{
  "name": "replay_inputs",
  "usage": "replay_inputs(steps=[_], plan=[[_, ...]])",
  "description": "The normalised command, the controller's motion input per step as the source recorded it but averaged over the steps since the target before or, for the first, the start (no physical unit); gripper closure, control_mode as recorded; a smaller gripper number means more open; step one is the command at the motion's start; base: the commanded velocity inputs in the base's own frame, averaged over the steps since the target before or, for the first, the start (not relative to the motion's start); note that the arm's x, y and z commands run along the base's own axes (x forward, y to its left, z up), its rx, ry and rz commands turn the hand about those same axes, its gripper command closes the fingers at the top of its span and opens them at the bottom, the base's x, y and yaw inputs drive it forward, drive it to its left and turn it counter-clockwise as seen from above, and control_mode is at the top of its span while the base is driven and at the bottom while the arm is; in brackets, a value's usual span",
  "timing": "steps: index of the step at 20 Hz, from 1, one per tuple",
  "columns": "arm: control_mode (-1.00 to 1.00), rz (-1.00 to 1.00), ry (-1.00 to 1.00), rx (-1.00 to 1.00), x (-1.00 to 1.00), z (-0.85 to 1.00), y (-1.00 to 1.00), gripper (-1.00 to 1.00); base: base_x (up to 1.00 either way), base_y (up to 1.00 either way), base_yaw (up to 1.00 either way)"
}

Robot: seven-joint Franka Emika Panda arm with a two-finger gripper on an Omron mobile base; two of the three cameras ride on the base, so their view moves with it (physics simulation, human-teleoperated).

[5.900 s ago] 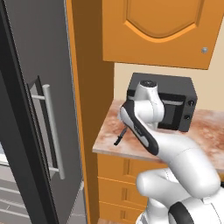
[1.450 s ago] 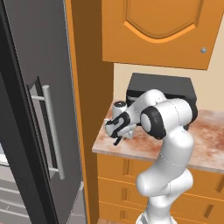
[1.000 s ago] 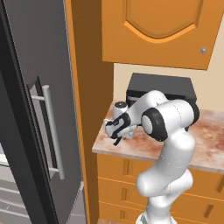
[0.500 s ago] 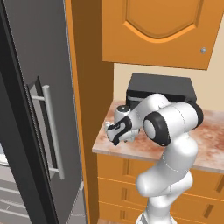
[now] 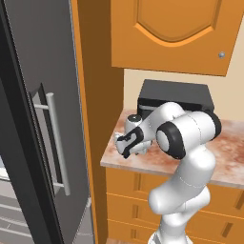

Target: Retrieve the butter from the fridge and place it on a plate on the dining table. Then retrieve the butter knife by the fridge and place it near the plate.

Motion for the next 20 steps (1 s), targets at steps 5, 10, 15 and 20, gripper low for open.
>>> replay_inputs(steps=[5,10,15,20], plan=[[-1.0,0.0,0.0,0.0,0.0,-0.02,0.0,1.0,0.0,0.0,0.0],[-1.0,0.0,0.0,0.0,0.0,-0.05,0.0,1.0,0.0,0.0,0.0],[-1.0,0.0,0.0,0.0,0.0,-0.03,0.01,1.0,0.0,0.0,0.0],[-1.0,0.0,0.0,0.0,0.0,-0.01,0.02,1.0,0.0,0.0,0.0]])
